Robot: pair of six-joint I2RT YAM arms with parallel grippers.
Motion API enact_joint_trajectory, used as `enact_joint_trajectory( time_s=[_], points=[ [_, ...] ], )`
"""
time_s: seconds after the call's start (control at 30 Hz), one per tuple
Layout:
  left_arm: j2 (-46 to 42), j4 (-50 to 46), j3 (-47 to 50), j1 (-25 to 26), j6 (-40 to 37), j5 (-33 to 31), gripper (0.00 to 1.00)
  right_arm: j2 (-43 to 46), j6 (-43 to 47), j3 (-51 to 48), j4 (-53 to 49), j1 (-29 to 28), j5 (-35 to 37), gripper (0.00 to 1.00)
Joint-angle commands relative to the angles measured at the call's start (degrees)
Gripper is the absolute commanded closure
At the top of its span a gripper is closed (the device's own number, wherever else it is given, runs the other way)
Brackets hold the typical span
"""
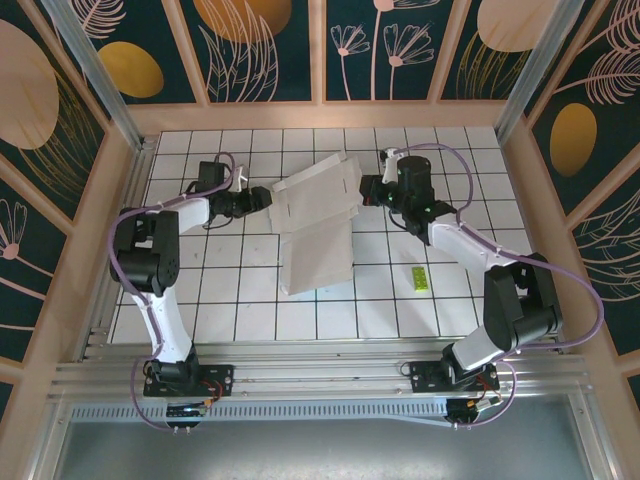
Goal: Fold the paper box
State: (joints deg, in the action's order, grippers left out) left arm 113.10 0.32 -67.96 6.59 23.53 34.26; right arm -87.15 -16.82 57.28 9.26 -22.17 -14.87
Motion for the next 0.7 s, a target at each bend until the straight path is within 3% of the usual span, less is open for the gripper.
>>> enact_joint_trajectory(
  time_s=[0.0,0.43,0.63,0.67],
  points=[
    [1.75,2.49,-1.21,0.95,0.74,1.05,0.41,1.65,0.14,-0.82,2.17,-0.11,0.59,1.00],
    [5.98,1.97,-3.09,2.80,0.47,3.54,0.70,0.51,-0.85,-1.11,3.38,0.34,1.62,1.00],
    [6.51,0.88,-4.96,2.90,-0.97,4.61,1.00,0.28,-0.52,-0.71,2.62,0.32,1.64,1.00],
    [6.23,-0.02,-5.60,2.90,-2.16,4.39,1.00,0.65,-0.16,-0.07,1.56,0.46,1.94,0.94]
  ],
)
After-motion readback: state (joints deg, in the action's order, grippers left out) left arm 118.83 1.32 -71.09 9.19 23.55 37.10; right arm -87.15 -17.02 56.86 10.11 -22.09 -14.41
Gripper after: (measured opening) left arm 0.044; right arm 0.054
